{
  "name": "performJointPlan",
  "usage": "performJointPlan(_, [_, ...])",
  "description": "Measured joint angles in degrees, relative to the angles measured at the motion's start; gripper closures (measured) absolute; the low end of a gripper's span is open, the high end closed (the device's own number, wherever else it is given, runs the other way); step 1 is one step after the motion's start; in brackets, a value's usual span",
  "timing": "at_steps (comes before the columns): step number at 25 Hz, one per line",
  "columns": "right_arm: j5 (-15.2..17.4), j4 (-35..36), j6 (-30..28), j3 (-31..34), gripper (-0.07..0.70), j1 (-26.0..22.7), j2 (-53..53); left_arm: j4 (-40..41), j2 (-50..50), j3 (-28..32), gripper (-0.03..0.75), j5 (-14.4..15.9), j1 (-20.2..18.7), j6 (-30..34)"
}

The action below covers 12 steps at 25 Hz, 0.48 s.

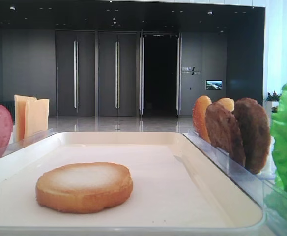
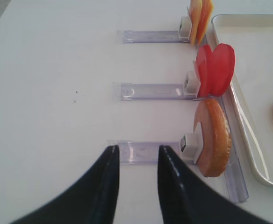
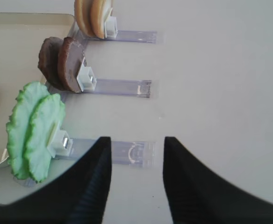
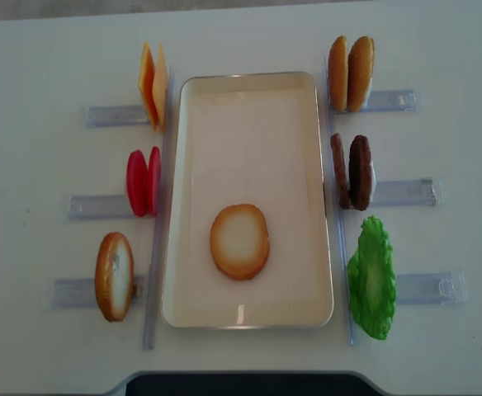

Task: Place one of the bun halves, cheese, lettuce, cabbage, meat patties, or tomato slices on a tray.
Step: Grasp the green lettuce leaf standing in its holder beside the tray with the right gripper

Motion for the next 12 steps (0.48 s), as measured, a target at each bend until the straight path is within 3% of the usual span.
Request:
performJointPlan(8, [4.10,0.80,2.93,-6.80,0.343,0.00,14.93,0.00,0.00,0.00,0.496,0.00,0.00,0.00])
performJointPlan(12, [4.48,0.80,3.00,-10.76,0.341,0.00,24.28,0.00,0.00,0.00,0.496,0.00,0.00,0.00])
